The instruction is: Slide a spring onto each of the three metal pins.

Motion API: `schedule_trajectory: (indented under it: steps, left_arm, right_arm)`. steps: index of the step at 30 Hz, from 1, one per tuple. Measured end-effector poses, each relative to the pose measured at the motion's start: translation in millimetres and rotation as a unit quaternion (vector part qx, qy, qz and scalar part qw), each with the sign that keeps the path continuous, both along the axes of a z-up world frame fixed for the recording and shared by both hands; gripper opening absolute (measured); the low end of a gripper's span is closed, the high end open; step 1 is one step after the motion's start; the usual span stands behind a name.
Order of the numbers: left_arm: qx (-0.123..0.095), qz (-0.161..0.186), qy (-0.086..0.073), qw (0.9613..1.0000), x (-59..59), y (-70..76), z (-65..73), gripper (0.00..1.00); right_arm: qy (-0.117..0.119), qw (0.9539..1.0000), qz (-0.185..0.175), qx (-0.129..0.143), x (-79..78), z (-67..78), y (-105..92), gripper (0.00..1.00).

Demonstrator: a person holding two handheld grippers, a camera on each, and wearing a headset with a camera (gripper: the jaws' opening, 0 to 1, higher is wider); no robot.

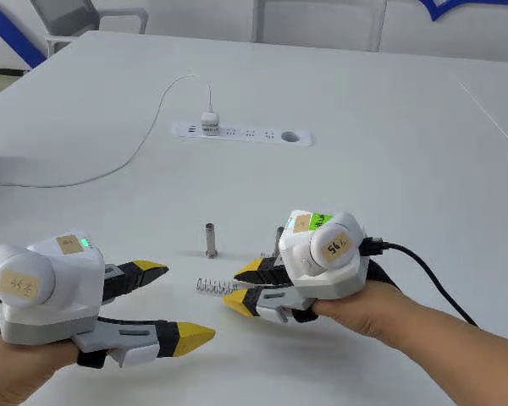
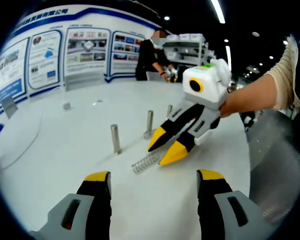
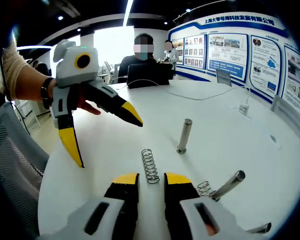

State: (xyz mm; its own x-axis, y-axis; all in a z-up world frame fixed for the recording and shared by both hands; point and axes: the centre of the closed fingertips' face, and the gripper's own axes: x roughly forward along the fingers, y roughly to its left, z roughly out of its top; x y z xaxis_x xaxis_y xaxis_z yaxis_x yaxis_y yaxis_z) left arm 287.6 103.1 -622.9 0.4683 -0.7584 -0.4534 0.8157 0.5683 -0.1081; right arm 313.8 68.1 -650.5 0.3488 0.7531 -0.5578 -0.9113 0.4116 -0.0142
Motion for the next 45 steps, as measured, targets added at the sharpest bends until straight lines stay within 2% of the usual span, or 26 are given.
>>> schedule_trajectory:
  steps: [12,15,32,42,45]
  left_arm:
    - [0.000,0.003,0.001,1.0000,1.5,2.9,0.5,0.69]
    - [0.001,0.002,0.001,1.0000,0.8,1.7,0.8,0.69]
    - [0.011,-0.008,-0.003,0.9999,-1.6,-2.2,0.1,0.66]
    - [0.035,-0.032,-0.027,0.9985,-2.0,-8.8,-2.1,0.54]
    - [0.047,-0.047,-0.042,0.9969,-3.3,-11.3,-3.2,0.46]
  right_arm:
    - [0.012,0.9999,-0.001,-0.001,-0.3,-6.3,0.2,0.17]
    - [0.007,1.0000,0.002,-0.003,-0.1,-7.3,1.2,0.16]
    - [0.010,0.9999,0.010,-0.005,-5.5,0.0,-1.2,0.12]
    - [0.013,0.9993,0.031,-0.018,-18.3,14.3,-9.1,0.12]
    - [0.021,0.9987,0.040,-0.022,-23.8,18.2,-10.5,0.12]
